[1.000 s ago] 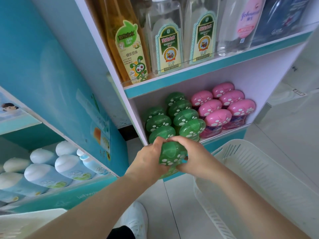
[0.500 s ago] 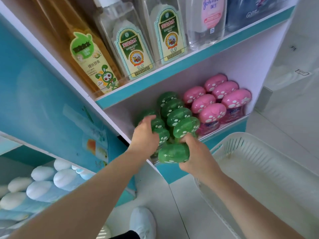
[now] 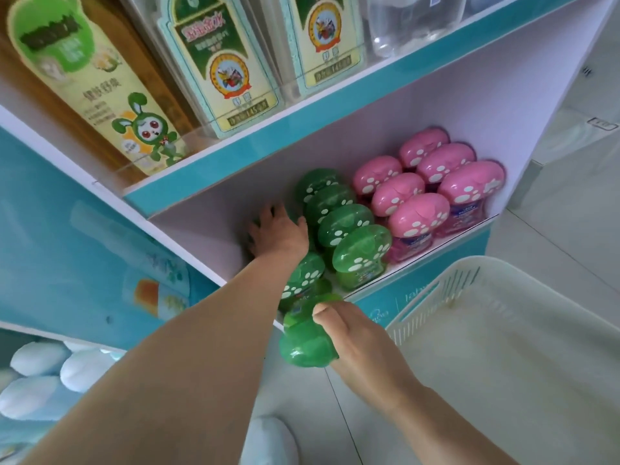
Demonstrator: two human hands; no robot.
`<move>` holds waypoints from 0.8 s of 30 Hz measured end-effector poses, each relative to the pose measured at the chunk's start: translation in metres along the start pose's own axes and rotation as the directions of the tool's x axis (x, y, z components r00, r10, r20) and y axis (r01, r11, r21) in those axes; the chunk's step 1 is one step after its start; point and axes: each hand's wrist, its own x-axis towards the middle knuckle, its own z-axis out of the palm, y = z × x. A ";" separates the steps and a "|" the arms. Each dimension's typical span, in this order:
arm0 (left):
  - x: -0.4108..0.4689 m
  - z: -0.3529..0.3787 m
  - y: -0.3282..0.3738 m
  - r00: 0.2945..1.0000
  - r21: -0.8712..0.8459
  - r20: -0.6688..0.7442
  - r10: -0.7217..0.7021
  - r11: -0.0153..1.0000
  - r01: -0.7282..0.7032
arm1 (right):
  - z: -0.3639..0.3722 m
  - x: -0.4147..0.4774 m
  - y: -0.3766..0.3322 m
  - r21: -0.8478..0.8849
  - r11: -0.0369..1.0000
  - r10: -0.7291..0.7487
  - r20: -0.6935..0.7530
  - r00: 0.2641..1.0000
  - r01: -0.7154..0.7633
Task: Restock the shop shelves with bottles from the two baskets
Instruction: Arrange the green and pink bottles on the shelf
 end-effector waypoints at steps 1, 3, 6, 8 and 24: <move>0.001 0.001 -0.001 1.000 -0.002 -0.009 0.012 1.000 -0.012 | 0.002 0.000 0.000 0.004 1.000 -0.017 -0.030 0.999 0.017; 0.002 0.004 -0.003 0.999 -0.020 -0.021 0.031 0.999 -0.031 | 0.006 0.000 0.003 0.001 0.999 -0.050 -0.067 0.997 0.050; -0.002 0.006 -0.006 0.999 -0.057 -0.015 0.049 0.997 -0.050 | 0.007 -0.002 0.008 -0.050 0.991 -0.126 -0.056 0.990 0.123; -0.004 0.008 -0.007 0.998 -0.081 -0.014 0.056 0.995 -0.057 | 0.008 -0.004 0.010 -0.087 0.984 -0.162 -0.043 0.986 0.158; 0.013 0.009 -0.004 0.997 -0.072 -0.073 0.040 0.996 -0.045 | 0.038 0.004 0.019 -0.211 0.975 -0.099 -0.110 0.989 0.074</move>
